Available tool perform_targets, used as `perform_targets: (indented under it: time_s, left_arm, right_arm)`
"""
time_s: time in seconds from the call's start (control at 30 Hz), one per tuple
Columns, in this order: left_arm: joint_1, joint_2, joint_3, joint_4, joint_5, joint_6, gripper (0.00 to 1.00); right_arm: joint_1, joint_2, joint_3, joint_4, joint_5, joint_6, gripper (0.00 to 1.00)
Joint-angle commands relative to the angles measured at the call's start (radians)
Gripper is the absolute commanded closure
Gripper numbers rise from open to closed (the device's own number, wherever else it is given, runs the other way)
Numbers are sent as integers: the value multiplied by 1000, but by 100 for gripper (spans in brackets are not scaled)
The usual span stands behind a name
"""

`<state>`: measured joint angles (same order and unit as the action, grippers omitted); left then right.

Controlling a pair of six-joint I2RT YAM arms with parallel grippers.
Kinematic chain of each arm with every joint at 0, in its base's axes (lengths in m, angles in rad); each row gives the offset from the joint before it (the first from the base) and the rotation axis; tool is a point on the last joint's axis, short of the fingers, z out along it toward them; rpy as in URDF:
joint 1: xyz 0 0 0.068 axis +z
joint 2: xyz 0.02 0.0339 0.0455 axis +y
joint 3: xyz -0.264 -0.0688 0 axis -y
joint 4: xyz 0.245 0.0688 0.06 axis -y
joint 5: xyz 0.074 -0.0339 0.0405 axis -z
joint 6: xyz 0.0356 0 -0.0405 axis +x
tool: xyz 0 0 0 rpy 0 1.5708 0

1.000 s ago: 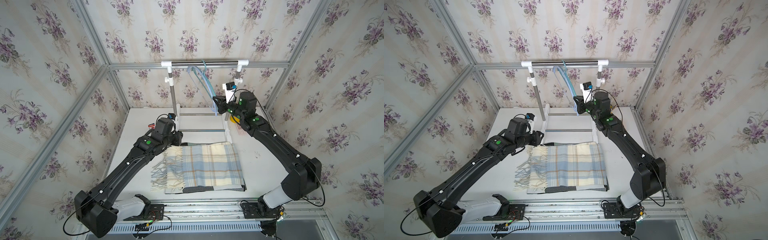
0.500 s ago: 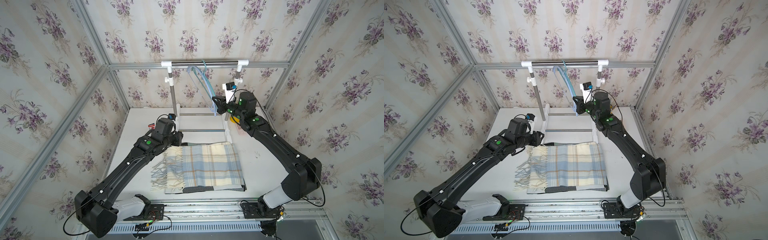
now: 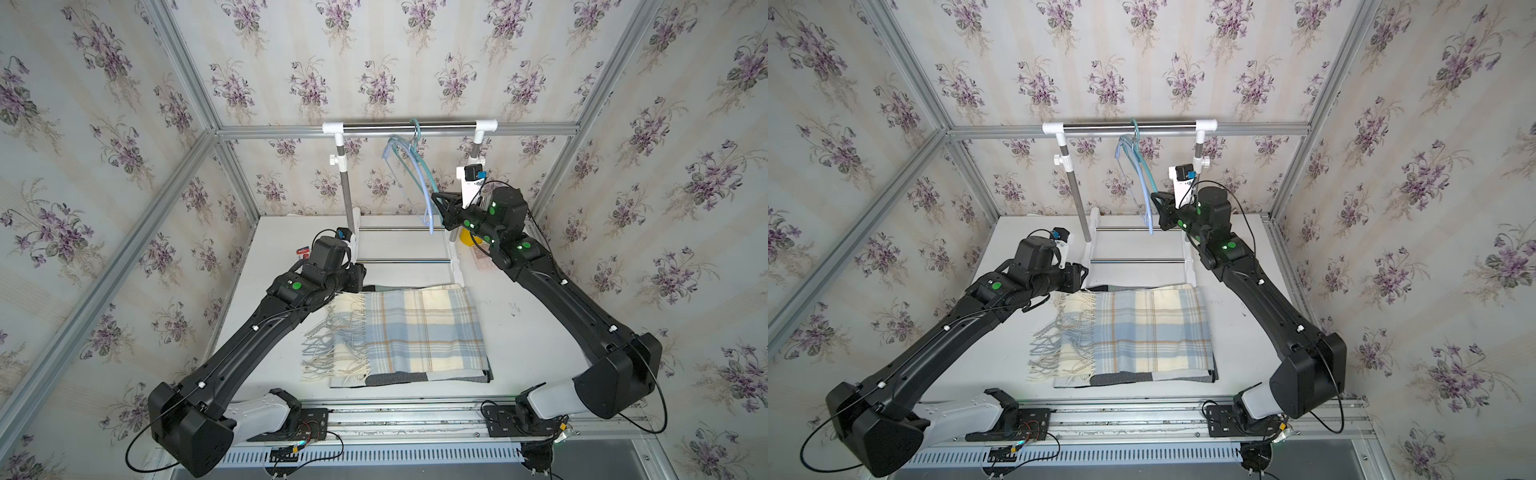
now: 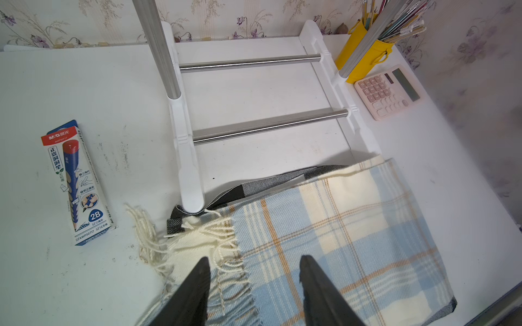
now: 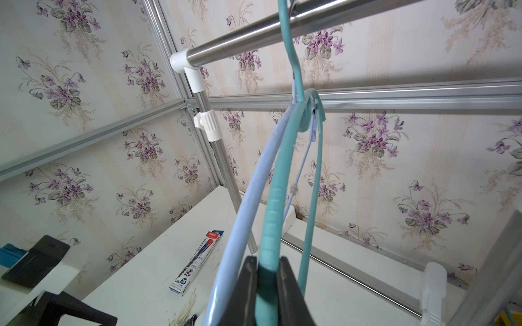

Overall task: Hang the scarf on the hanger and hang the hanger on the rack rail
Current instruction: Pick up the hanger from the clothesline.

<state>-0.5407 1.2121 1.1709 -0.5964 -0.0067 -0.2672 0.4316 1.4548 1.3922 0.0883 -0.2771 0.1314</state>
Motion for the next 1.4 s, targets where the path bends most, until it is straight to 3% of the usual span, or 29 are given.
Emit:
perform_targets:
  time_s: [0.0,0.23,0.53,0.93,1.17,1.37]
  left_arm:
    - [2,-6,4,11,7,-3,47]
    - [2,-22,6,11,15,-9,47]
    - [2,-19,4,11,17,-7,46]
    - [2,-14,-1,13,20,-5,47]
    - [1,-10,-2,13,18,-6,46]
    - [1,-6,-6,15,17,-5,47]
  right_arm:
    - [1,-30,-13,57,51,-3,100]
    - [0,-78,-69,127,87,21,100]
    - [-1,-31,-11,130,-46,-10,100]
    - [-1,-48,6,19,63,-207,100]
    - [0,-37,-9,66,33,-190,100]
    - [-1,-24,-27,104,96,-142,100]
